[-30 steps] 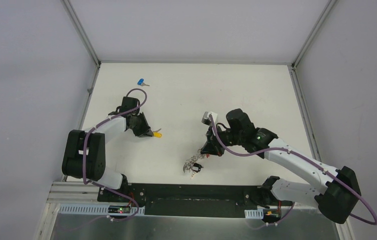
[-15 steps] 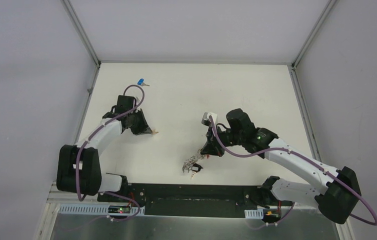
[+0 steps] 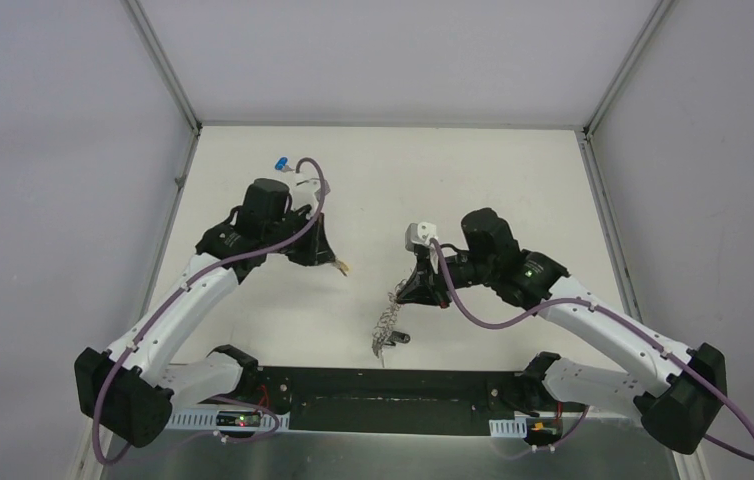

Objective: Put the keys on the keyring
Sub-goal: Pick up the key from the center of the board, then insert the key onto the keyring.

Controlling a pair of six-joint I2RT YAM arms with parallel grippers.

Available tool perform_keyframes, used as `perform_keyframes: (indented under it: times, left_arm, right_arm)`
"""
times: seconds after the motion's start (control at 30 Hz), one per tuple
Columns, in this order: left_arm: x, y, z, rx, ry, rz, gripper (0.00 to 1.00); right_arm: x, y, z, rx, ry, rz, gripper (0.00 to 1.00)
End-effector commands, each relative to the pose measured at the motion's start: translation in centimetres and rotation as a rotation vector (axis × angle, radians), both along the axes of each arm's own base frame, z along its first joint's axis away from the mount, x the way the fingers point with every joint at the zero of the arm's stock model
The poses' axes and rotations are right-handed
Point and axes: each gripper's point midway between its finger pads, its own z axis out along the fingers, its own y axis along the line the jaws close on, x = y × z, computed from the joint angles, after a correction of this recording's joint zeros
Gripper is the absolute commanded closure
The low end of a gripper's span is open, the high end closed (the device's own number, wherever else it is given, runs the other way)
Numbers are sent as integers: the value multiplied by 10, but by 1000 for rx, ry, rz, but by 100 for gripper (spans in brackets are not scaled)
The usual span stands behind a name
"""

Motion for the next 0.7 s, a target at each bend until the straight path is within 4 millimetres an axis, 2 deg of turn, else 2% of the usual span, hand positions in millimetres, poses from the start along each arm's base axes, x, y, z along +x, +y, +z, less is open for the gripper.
perform_keyframes:
  times: [0.0,0.43,0.67]
  left_arm:
    - [-27,-26,35,-29,-131,-212,100]
    - [-88,-75,77,-175,-267,-471,100]
    - [-108,-87,79,-186,-263,-512,100]
  right_arm:
    - [-3,8,54,184,-192,97,100]
    - [-9,11,58,217,-184,137,100]
    - [-3,13,60,208,-161,87,100]
